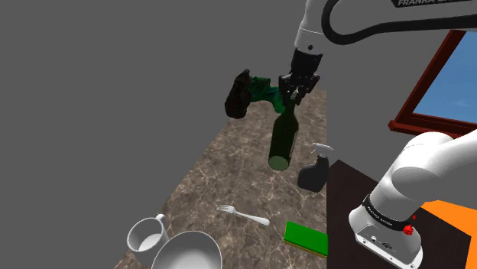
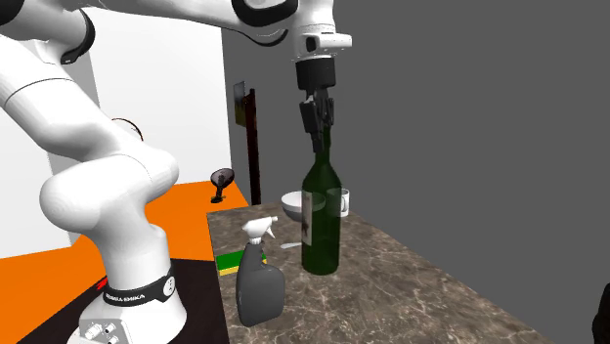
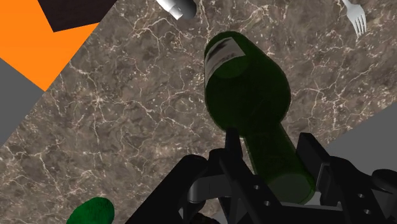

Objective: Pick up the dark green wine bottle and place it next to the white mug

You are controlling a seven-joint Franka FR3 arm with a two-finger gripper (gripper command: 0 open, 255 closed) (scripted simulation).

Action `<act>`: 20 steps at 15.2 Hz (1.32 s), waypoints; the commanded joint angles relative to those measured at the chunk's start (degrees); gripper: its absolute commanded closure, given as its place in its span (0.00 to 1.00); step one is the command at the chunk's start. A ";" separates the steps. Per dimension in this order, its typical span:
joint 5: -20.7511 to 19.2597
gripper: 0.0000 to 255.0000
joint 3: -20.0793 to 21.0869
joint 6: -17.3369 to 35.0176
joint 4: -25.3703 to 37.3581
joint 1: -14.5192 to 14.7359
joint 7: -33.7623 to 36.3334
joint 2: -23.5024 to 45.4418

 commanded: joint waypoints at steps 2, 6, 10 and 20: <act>-0.20 1.00 -0.23 -2.30 2.35 -0.09 0.09 0.04; -0.48 1.00 -0.49 -5.24 5.73 -0.24 0.22 0.48; -0.75 1.00 -0.72 -8.15 9.26 -0.39 0.36 1.11; -1.37 1.00 -1.15 -15.35 18.82 -0.76 0.78 3.47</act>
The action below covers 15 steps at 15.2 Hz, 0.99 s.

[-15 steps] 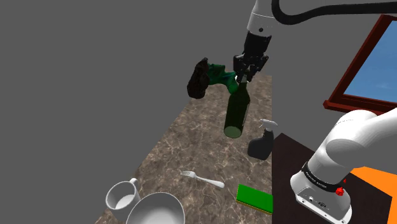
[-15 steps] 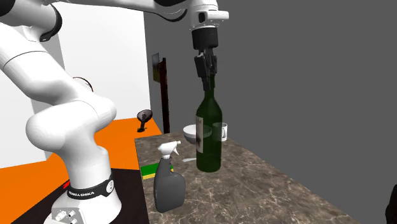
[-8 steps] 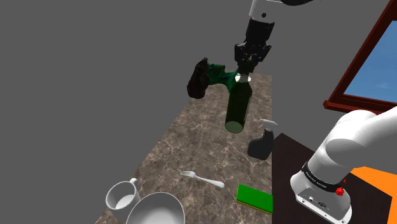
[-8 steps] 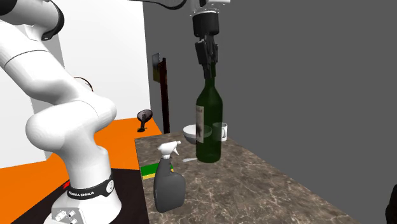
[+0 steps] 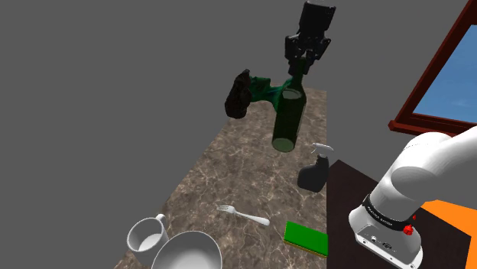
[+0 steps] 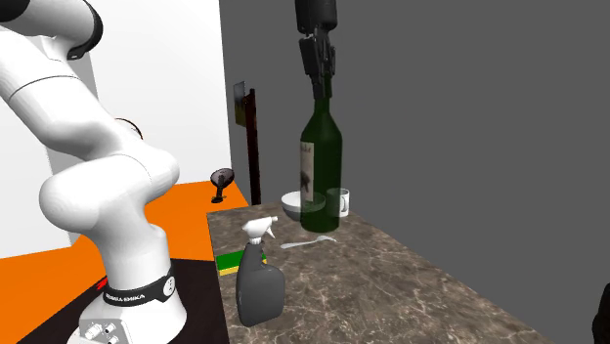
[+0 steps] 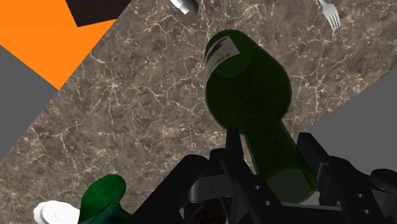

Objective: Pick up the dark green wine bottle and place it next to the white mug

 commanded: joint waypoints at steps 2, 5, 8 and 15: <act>-0.14 1.00 -0.02 -2.34 3.23 -0.08 0.26 0.87; -0.31 1.00 -0.10 -4.52 6.40 -0.19 0.42 1.86; -0.48 1.00 -0.15 -6.72 9.70 -0.30 0.59 2.96; -0.89 1.00 -0.16 -11.98 17.96 -0.56 1.05 5.97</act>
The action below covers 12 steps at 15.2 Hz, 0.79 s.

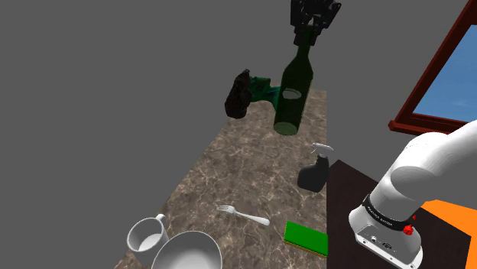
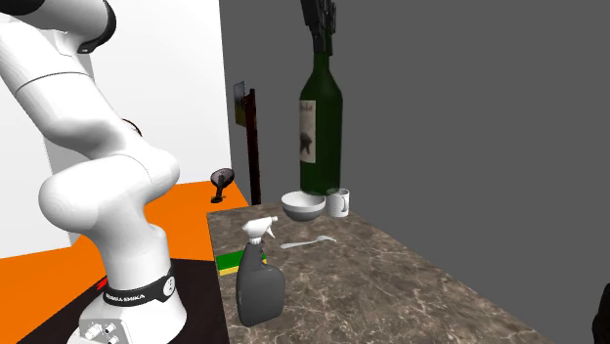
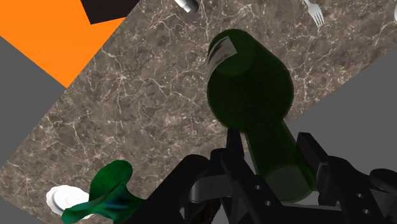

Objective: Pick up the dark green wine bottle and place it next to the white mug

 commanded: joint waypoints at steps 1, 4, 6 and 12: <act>-0.14 1.00 -0.06 -1.43 2.31 -0.09 0.04 0.88; -0.32 1.00 -0.01 -3.79 6.21 -0.20 0.29 2.43; -0.45 1.00 0.05 -5.40 8.93 -0.26 0.47 3.54; -0.90 1.00 0.37 -10.52 17.85 -0.44 1.12 7.37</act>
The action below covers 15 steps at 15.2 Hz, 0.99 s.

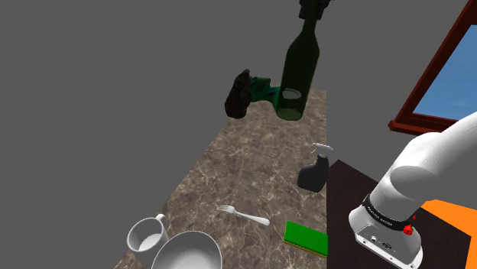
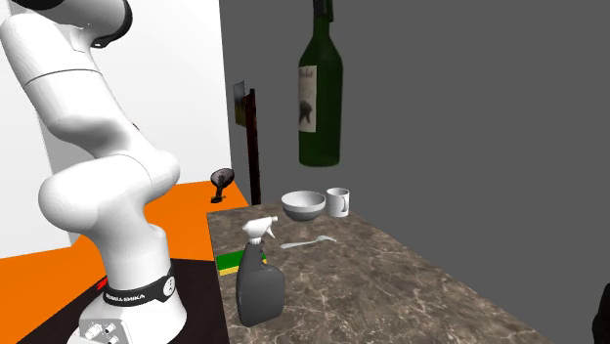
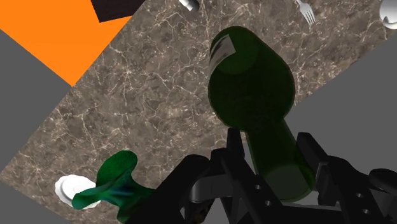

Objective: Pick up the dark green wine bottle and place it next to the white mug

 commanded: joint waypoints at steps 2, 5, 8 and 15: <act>-0.28 1.00 0.25 -2.90 5.21 -0.08 0.42 2.31; -0.60 1.00 0.57 -5.81 10.54 -0.13 0.88 4.76; -1.00 1.00 1.00 -8.84 16.25 -0.14 1.42 7.46; -1.31 1.00 7.45 -0.16 10.14 2.28 9.62 9.70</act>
